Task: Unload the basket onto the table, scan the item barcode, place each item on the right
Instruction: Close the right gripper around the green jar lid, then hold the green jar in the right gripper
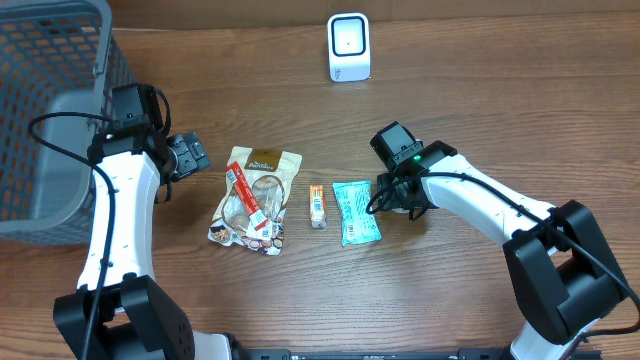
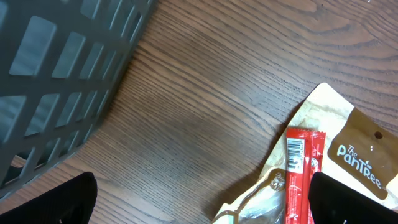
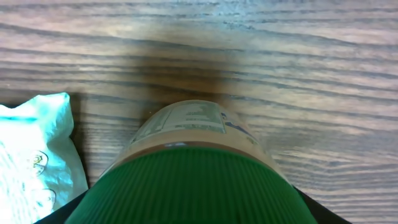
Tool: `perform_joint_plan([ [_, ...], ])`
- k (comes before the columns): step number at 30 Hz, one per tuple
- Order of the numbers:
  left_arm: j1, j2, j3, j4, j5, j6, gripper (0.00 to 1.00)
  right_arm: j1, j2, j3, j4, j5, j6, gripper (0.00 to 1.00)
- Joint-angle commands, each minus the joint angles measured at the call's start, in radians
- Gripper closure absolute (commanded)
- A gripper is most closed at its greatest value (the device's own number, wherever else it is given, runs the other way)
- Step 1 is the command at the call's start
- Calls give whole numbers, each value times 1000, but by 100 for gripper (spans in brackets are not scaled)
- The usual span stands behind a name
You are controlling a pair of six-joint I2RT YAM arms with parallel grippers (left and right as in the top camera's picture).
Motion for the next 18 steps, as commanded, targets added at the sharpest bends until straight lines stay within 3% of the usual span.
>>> perform_joint_plan([
  [1,-2,-8,6,-2,-13,11,0,-5,1,-6,14,17,-2,20],
  [18,-2,-8,6,-2,-13,11,0,-5,1,-6,34,35,-2,20],
])
